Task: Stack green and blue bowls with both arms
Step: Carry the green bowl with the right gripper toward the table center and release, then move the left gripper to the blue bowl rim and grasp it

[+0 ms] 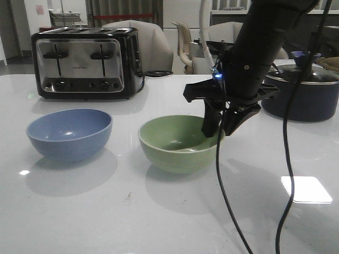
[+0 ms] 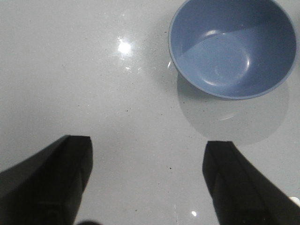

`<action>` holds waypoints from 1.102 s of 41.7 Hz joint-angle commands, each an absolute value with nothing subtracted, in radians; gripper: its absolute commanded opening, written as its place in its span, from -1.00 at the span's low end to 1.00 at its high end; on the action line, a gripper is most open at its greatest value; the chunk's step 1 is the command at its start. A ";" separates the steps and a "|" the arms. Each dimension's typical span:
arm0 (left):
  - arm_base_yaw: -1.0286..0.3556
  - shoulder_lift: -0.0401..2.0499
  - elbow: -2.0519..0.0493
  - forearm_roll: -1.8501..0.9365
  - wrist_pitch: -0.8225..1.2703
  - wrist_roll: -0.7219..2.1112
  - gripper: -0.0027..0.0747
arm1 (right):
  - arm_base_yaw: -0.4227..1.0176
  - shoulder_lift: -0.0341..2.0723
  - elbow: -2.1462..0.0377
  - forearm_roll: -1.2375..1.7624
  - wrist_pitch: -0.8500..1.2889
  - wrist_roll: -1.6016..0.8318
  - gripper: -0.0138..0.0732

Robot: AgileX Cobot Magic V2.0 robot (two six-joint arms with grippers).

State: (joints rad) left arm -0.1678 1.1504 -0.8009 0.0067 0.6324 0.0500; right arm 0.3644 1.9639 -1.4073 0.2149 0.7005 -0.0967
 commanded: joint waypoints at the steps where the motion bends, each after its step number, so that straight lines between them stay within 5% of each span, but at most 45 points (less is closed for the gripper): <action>1: -0.174 1.134 -0.835 0.000 0.573 0.053 0.44 | 0.365 1.884 -1.445 0.226 0.671 -0.107 0.38; 13: -0.162 1.134 -0.835 0.000 0.573 0.053 0.44 | 0.365 1.683 -1.408 0.222 0.687 -0.122 0.24; 29: -0.162 1.134 -0.835 -0.008 0.568 0.053 0.44 | 0.365 1.137 -1.021 0.213 0.649 -0.162 0.14; 46: -0.162 1.136 -0.842 -0.030 0.567 0.053 0.44 | 0.365 0.808 -0.748 0.213 0.649 -0.162 0.14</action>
